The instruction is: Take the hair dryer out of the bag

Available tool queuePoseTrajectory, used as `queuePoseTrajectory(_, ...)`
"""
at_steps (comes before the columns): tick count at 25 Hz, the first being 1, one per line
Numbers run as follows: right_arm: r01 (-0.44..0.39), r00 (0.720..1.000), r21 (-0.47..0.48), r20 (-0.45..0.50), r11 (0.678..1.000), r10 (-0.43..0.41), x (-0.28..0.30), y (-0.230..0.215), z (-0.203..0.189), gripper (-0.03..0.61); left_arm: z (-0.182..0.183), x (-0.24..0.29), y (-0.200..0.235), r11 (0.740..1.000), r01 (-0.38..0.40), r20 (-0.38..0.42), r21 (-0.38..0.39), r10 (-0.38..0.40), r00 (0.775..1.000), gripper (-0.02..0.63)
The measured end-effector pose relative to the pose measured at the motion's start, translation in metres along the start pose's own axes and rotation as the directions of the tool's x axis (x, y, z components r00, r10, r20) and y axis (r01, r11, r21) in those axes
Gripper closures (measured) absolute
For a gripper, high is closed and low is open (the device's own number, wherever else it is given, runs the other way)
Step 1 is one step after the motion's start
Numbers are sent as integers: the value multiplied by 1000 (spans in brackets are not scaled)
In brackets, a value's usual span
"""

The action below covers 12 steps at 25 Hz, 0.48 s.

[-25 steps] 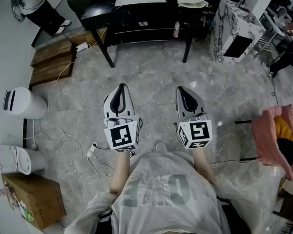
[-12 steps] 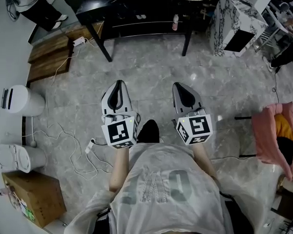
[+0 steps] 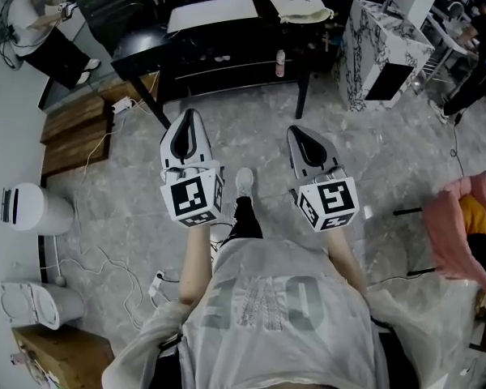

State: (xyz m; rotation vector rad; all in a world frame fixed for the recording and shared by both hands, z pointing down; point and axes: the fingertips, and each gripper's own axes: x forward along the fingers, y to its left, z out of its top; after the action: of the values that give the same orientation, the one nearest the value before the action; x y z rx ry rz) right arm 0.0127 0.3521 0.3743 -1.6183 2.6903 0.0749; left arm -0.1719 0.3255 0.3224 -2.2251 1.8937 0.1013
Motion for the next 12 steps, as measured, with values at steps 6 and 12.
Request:
queuePoseTrajectory(6, 16, 1000, 11, 26, 1000, -16, 99, -43, 20, 548, -10, 125, 38, 1000, 0, 10, 7, 0, 1000, 581)
queuePoseTrajectory(12, 4, 1000, 24, 18, 1000, -5, 227, -82, 44, 548, -33, 246, 71, 999, 33, -25, -22, -33, 999, 581)
